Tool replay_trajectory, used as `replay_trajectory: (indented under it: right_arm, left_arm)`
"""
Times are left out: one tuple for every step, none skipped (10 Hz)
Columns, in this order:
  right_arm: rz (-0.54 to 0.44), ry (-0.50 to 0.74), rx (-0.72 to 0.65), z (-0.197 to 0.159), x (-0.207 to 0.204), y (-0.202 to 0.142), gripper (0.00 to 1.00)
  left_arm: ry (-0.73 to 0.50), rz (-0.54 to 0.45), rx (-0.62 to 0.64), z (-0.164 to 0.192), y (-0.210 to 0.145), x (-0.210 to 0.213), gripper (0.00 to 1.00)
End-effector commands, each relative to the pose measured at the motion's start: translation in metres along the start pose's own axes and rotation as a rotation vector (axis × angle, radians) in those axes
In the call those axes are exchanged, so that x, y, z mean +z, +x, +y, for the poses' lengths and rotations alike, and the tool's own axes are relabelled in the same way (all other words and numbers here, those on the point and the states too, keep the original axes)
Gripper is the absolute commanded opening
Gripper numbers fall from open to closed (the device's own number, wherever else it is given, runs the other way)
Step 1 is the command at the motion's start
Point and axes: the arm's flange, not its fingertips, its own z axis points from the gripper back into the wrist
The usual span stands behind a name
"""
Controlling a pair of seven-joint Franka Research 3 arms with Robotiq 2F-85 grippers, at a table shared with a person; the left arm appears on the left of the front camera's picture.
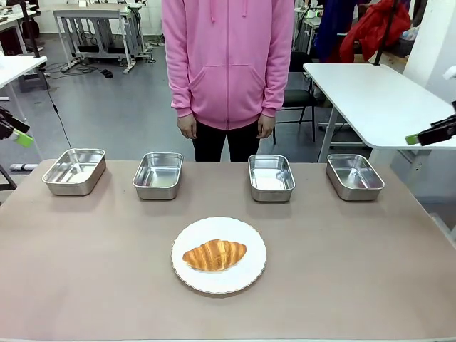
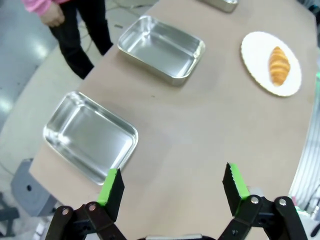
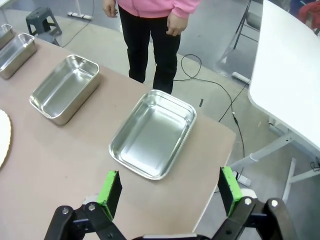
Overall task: Place the bread in the container.
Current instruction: Place the Butter Roll into the Airtight Container indicated by the human.
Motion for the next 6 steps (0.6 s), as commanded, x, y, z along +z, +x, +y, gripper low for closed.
replay_trajectory:
  right_arm:
    - [-0.040,0.079,0.012,-0.023,0.000,-0.011,1.00]
    - [-0.073,0.102,0.012,-0.031,0.006,-0.018,1.00]
    - [-0.097,0.110,0.015,-0.035,0.012,-0.026,1.00]
    - [-0.122,0.110,0.024,-0.036,0.019,-0.032,1.00]
    - [-0.153,0.110,0.040,-0.038,0.026,-0.035,1.00]
    - [-0.187,0.119,0.064,-0.039,0.033,-0.036,1.00]
  left_arm:
    - [-0.080,-0.056,-0.056,0.021,-0.013,0.008,1.00]
    - [-0.100,-0.081,-0.080,0.026,-0.017,0.014,1.00]
    - [-0.117,-0.108,-0.098,0.029,-0.027,0.018,1.00]
    - [-0.128,-0.127,-0.113,0.032,-0.035,0.020,1.00]
    - [-0.141,-0.145,-0.120,0.034,-0.041,0.023,1.00]
    - [-0.155,-0.166,-0.138,0.036,-0.048,0.026,1.00]
